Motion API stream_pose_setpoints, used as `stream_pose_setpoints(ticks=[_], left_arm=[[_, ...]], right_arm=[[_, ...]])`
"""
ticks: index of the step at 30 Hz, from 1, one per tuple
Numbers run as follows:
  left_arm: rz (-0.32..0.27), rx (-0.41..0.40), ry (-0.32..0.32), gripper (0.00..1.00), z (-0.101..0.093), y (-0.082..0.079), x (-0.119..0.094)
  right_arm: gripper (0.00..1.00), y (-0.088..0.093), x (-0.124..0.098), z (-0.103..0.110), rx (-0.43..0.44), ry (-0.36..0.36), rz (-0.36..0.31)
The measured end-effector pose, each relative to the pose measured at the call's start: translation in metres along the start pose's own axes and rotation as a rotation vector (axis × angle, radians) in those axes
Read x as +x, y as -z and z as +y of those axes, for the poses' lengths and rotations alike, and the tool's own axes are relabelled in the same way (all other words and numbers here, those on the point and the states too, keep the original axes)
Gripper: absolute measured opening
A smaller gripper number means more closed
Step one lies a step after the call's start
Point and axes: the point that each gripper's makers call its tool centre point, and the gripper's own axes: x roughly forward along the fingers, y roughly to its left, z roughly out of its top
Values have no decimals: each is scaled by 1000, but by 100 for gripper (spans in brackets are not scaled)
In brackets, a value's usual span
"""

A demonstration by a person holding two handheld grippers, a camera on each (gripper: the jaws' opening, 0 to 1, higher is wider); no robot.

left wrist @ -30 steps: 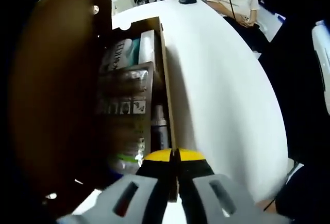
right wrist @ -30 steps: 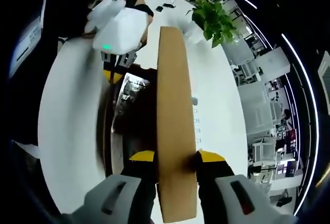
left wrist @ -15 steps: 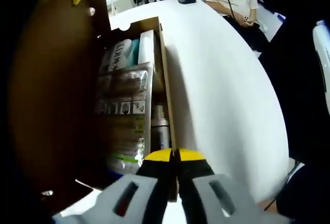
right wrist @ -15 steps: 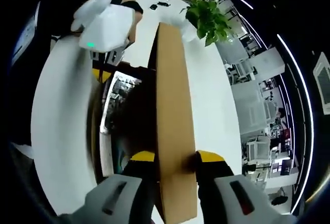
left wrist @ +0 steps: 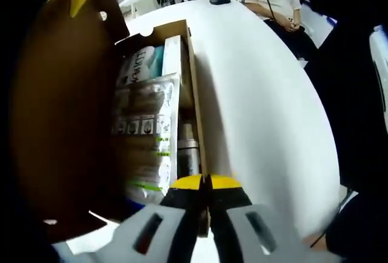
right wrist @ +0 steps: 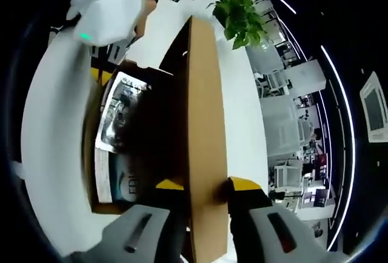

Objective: Operate the shoe box by opening the lid, removing the specified soft item, and placing it in the target area until the item is outside and the box remains undamaged.

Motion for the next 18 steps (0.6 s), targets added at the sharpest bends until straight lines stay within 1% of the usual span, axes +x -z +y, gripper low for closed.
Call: stream_pose_setpoints(ticks=[7, 13, 18], left_arm=[[0, 1, 2, 2, 1, -1, 0], [2, 3, 0, 2, 0, -1, 1], [-1, 1, 5, 2, 0, -1, 2]], right_arm=[[20, 3, 10, -14, -32, 77, 33], [19, 5, 13, -21, -9, 81, 23], [19, 6, 15, -21, -17, 94, 19]])
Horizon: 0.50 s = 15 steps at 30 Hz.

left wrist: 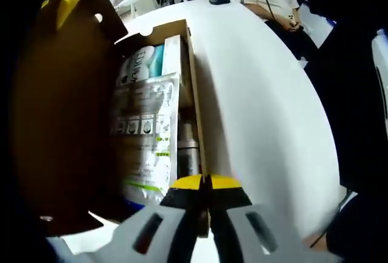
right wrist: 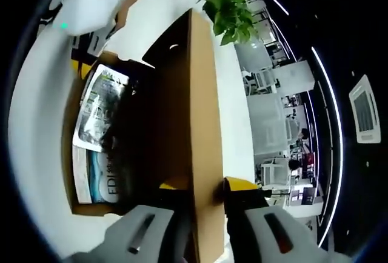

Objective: Operate the shoe box by opening the lid, removing the specified soft item, and placing it in the target area until the item is outside and the box remains undamaged.

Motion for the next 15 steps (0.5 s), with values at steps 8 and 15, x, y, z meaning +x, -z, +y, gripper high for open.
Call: stream_pose_setpoints(ticks=[8, 15], left_arm=[[1, -1, 4, 2, 1, 0, 0], [9, -8, 4, 2, 1, 0, 2]], right_arm=[[19, -1, -4, 1, 13, -13, -13], [18, 1, -2, -3, -14, 7, -17]])
